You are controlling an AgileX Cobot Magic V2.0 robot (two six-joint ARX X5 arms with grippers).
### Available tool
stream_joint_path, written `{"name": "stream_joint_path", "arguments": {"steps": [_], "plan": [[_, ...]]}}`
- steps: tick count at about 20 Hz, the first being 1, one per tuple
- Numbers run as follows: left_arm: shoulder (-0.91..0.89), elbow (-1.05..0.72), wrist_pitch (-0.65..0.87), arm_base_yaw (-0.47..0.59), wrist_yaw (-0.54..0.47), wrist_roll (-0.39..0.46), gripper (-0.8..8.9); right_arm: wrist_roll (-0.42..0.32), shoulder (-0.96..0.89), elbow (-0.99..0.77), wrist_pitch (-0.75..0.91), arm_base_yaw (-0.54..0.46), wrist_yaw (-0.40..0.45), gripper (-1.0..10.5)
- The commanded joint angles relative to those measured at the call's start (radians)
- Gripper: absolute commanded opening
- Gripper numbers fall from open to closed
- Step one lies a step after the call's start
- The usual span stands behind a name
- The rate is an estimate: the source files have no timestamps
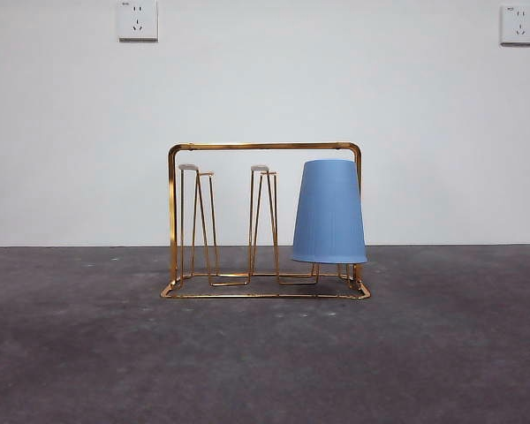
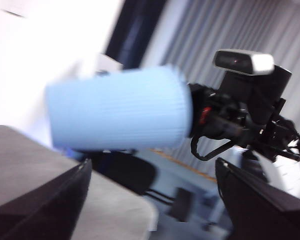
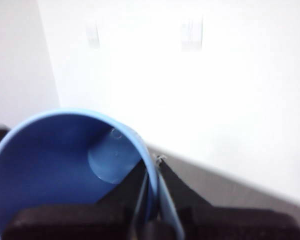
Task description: Pick up cup 1,put cup 1 in the cup rack,pick up cup 2,put cup 2 in the cup rack
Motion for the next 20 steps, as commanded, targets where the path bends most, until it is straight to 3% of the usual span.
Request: {"name": "stream_joint_path", "arguments": {"steps": [1,7,14,16,20], "plan": [[0.071,-0.003,0.166,0.017,0.103,-0.125,4.51,-0.072,-0.037,-0.001,0.037,0.000,0.005,-0.1],[0.244,-0.003,0.627,0.027,0.230,-0.371,4.78,-0.151,-0.076,-0.001,0.085,0.000,0.005,-0.1],[0.415,-0.003,1.037,0.039,0.212,-0.629,4.80,-0.202,-0.074,-0.001,0.152,0.000,0.004,-0.1],[0.441,-0.003,1.051,0.051,0.191,-0.642,4.80,-0.239,-0.074,-0.001,0.163,0.000,0.005,-0.1],[0.459,-0.003,1.104,0.060,0.133,-0.644,4.80,-0.244,-0.073,-0.001,0.150,0.000,0.004,-0.1]]}}
